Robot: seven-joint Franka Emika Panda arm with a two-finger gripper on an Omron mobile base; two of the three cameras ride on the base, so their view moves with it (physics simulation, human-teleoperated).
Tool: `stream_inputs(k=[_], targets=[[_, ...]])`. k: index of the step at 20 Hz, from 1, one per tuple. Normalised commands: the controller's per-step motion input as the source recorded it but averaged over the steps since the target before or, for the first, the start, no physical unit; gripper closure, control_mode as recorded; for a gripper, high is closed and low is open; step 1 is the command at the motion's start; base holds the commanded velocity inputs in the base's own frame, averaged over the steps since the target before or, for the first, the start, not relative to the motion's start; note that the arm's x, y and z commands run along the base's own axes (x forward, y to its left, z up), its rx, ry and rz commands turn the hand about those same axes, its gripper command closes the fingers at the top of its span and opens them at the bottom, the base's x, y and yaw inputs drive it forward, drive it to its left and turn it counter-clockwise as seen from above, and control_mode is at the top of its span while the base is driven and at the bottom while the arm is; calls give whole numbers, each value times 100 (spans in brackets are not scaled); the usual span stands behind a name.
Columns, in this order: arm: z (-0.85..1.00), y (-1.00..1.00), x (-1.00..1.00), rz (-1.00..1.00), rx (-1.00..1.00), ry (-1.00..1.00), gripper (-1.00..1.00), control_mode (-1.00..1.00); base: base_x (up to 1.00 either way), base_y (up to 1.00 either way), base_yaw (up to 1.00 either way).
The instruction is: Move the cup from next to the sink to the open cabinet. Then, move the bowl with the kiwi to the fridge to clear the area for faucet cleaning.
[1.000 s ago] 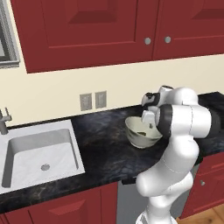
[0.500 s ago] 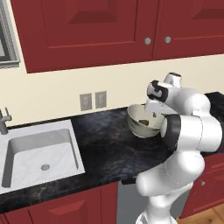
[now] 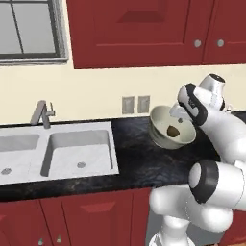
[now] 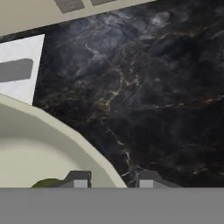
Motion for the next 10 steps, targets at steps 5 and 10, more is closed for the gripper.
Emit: stream_inputs(k=[5, 10], targets=[[0, 0, 0, 0, 0, 0, 100, 100, 0, 33, 90], [0, 0, 0, 0, 0, 0, 100, 100, -5, 48, 87]])
